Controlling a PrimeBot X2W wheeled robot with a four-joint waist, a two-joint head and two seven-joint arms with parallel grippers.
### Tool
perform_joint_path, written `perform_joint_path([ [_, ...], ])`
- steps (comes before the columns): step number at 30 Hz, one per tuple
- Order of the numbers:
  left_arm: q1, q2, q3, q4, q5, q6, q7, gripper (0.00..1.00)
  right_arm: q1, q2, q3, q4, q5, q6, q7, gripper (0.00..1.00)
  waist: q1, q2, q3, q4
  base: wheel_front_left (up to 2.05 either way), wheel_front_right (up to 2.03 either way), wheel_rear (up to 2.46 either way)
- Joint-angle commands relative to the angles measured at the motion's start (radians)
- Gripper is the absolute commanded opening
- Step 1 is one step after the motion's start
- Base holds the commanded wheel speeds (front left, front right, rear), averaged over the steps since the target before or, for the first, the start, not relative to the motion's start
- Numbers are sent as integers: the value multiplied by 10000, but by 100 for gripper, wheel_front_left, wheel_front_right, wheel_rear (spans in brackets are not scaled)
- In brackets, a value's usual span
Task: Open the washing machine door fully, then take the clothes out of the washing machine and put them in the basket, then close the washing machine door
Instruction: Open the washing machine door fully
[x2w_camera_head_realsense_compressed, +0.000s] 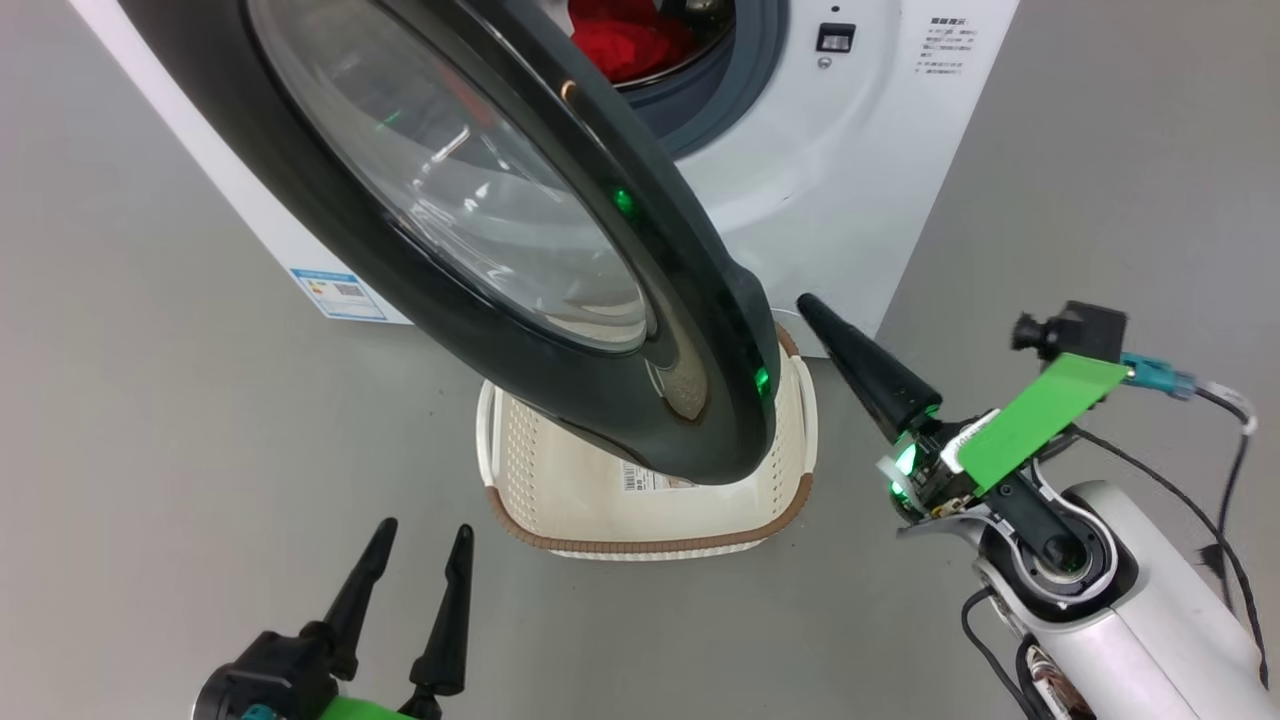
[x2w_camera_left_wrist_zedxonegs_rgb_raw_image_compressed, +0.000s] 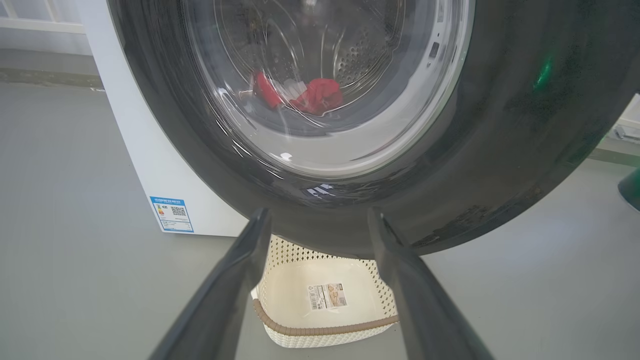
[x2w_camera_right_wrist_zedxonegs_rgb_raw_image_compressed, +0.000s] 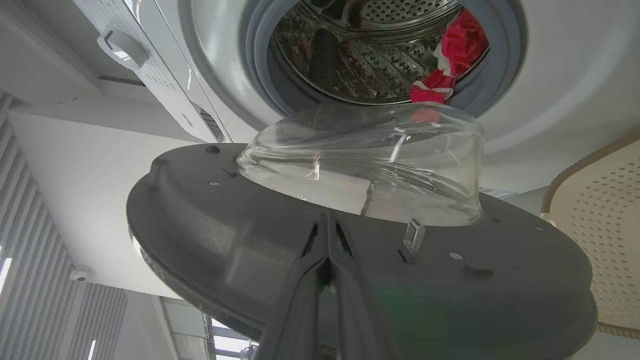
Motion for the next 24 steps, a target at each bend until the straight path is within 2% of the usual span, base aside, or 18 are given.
perform_joint_path([
  [1, -233, 110, 266, -180, -50, -55, -122, 100, -239, 177, -47, -157, 100, 75, 372, 0, 0, 0, 2, 32, 0, 0, 0],
  [10, -172, 110, 121, -153, -158, -7, -122, 100, -60, 805, -813, 316, 104, 75, 2365, 0, 0, 0, -159, 294, 0, 0, 0],
  [24, 162, 110, 16, -189, -243, 168, -122, 100, 701, 1336, -818, 283, -632, 75, 3509, 0, 0, 0, -683, 1081, 0, 0, 0],
])
